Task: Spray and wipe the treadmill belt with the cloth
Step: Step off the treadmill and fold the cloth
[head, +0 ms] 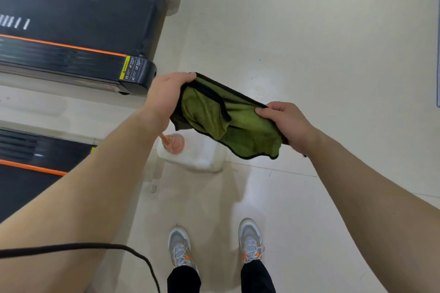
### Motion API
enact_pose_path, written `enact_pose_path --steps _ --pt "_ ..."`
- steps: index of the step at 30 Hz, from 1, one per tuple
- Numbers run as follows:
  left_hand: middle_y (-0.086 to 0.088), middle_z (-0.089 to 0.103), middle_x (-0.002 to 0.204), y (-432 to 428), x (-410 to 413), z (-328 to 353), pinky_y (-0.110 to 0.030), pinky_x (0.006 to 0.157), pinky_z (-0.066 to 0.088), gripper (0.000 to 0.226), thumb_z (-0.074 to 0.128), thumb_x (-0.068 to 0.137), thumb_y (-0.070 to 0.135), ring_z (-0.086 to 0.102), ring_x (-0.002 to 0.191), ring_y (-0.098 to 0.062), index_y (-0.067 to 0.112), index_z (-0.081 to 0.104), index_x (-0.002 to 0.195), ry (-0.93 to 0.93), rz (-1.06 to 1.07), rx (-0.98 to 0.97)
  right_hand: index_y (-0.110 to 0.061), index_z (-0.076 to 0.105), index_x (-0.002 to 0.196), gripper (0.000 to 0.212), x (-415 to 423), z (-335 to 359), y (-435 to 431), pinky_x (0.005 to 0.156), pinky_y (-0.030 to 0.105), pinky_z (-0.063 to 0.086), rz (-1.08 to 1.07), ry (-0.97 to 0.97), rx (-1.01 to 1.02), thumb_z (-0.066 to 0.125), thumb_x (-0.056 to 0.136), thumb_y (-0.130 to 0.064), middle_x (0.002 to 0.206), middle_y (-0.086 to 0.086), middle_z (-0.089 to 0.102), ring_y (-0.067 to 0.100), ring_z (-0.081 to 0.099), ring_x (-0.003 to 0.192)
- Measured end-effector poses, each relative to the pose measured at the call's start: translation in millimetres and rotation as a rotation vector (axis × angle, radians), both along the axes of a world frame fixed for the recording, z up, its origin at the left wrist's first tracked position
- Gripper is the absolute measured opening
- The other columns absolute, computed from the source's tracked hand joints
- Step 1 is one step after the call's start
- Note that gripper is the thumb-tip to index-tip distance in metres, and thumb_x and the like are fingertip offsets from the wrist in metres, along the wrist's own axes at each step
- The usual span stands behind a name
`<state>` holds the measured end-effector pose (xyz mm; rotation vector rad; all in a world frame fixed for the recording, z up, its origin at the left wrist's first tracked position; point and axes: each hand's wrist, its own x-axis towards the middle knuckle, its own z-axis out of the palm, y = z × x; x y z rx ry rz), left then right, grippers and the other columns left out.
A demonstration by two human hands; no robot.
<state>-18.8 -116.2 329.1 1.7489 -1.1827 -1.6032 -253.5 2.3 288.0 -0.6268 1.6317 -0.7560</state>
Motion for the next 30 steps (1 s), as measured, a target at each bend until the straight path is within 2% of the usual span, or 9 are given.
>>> enact_pose_path --steps 3,7,12,15,18,21,24,26,30 --pt "0.004 0.07 0.082 -1 -4 10 -0.028 0.076 0.059 0.018 0.067 0.098 0.023 0.067 0.081 -0.012 0.016 0.075 0.083 0.022 -0.082 -0.075 -0.019 0.054 0.069 0.037 -10 -5 5 0.054 0.023 0.039 0.205 0.296 0.042 0.07 0.093 -0.042 0.062 -0.008 0.053 0.011 0.051 0.058" --pt "0.0 0.061 0.08 0 -9 18 -0.037 0.081 0.053 0.028 0.063 0.102 0.029 0.058 0.081 -0.015 0.012 0.07 0.083 0.03 -0.186 -0.221 -0.025 0.058 0.082 0.018 -19 -17 18 0.057 0.025 0.035 0.287 0.564 0.072 0.059 0.101 -0.024 0.078 -0.008 0.063 0.014 0.06 0.07" --pt "-0.003 0.057 0.08 8 -23 32 -0.033 0.071 0.046 0.023 0.059 0.105 0.029 0.054 0.08 -0.019 0.013 0.064 0.089 0.124 -0.139 -0.231 -0.016 0.054 0.083 0.026 -9 -5 23 0.055 0.031 0.031 -0.113 0.322 0.005 0.051 0.103 -0.033 0.071 0.001 0.074 0.023 0.071 0.073" --pt "-0.007 0.064 0.09 9 -27 55 -0.036 0.076 0.055 0.02 0.059 0.106 0.028 0.062 0.087 -0.021 0.011 0.066 0.1 0.258 -0.068 -0.149 -0.01 0.053 0.082 0.028 0 21 23 0.053 0.039 0.045 -0.22 0.272 -0.046 0.055 0.098 -0.033 0.063 0.006 0.067 0.044 0.061 0.064" --pt "-0.01 0.074 0.104 14 -34 91 -0.038 0.086 0.061 0.024 0.061 0.105 0.028 0.07 0.099 -0.025 0.008 0.072 0.109 0.336 -0.16 -0.086 -0.027 0.066 0.102 0.016 20 71 15 0.068 0.043 0.058 -0.02 0.333 -0.139 0.06 0.087 -0.025 0.097 -0.006 0.06 0.029 0.062 0.092" --pt "-0.008 0.076 0.1 23 -39 138 -0.034 0.08 0.061 0.021 0.064 0.103 0.03 0.072 0.096 -0.024 0.014 0.077 0.105 0.302 -0.304 -0.085 -0.04 0.048 0.141 0.064 36 149 0 0.103 0.034 0.044 0.074 0.23 -0.339 0.06 0.079 -0.031 0.143 -0.012 0.042 0.009 0.038 0.135" --pt "-0.005 0.079 0.096 29 -35 190 -0.033 0.077 0.059 0.018 0.066 0.102 0.027 0.074 0.092 -0.023 0.017 0.08 0.098 0.263 -0.384 -0.16 -0.016 0.066 0.112 0.042 49 229 -15 0.086 0.036 0.05 0.169 0.16 -0.451 0.058 0.087 -0.049 0.106 0.005 0.068 0.022 0.063 0.1" --pt "-0.004 0.079 0.092 34 -29 227 -0.038 0.08 0.06 0.017 0.066 0.101 0.023 0.073 0.091 -0.022 0.02 0.081 0.092 0.215 -0.381 -0.254 -0.009 0.064 0.094 0.05 58 276 -22 0.069 0.034 0.044 0.196 0.347 -0.478 0.058 0.093 -0.058 0.08 0.005 0.06 0.021 0.055 0.074" --pt "-0.014 0.076 0.1 47 -13 289 -0.058 0.097 0.058 0.029 0.062 0.099 0.035 0.073 0.097 -0.028 0.01 0.076 0.101 0.183 -0.221 -0.362 -0.012 0.045 0.066 0.057 76 352 -27 0.055 0.026 0.029 0.254 0.507 -0.479 0.06 0.093 -0.06 0.063 0.0 0.039 0.013 0.036 0.056"
